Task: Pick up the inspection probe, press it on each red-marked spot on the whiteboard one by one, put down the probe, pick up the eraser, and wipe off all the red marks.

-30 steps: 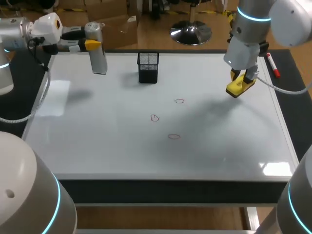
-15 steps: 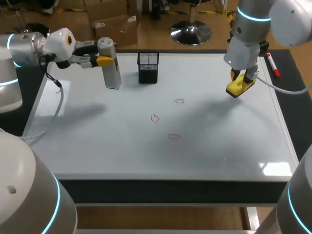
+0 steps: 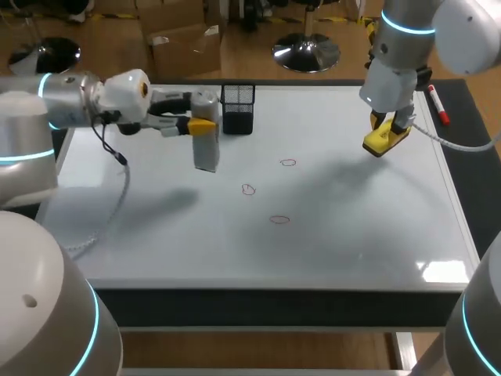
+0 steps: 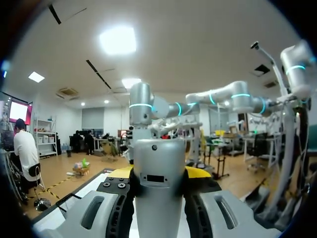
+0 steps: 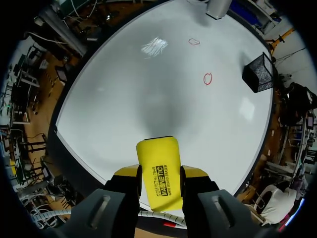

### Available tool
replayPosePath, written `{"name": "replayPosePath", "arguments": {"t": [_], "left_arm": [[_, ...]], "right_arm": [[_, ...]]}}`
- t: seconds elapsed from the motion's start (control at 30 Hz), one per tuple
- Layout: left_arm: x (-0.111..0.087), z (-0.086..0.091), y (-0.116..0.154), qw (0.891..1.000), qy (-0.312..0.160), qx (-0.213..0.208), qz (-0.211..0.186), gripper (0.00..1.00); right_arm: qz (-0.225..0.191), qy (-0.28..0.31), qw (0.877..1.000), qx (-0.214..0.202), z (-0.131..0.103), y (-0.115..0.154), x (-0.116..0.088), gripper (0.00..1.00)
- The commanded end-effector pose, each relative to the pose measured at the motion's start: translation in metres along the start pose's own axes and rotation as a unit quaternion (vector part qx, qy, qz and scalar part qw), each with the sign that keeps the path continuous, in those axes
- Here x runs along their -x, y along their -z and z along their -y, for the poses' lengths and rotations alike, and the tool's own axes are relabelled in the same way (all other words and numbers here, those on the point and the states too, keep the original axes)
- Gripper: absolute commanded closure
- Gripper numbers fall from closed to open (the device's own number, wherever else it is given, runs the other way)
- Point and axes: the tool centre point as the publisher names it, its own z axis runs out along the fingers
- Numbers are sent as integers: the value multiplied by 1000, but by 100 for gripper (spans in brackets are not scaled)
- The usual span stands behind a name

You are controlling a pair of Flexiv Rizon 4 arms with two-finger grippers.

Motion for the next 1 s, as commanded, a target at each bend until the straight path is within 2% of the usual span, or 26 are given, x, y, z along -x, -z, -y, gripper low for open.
{"name": "replayPosePath", "arguments": {"t": [0.03, 0.53, 1.0], "left_arm": [[-7, -6, -18, 999, 2, -2, 44, 100], [-9, -28, -47, 998, 15, -16, 64, 100], [-6, -46, -69, 998, 18, -15, 59, 100]], "right_arm": [[-1, 1, 1000, -1, 1, 0, 0, 100], [-1, 1, 1000, -1, 1, 0, 0, 100], [-1, 1, 1000, -1, 1, 0, 0, 100]]}}
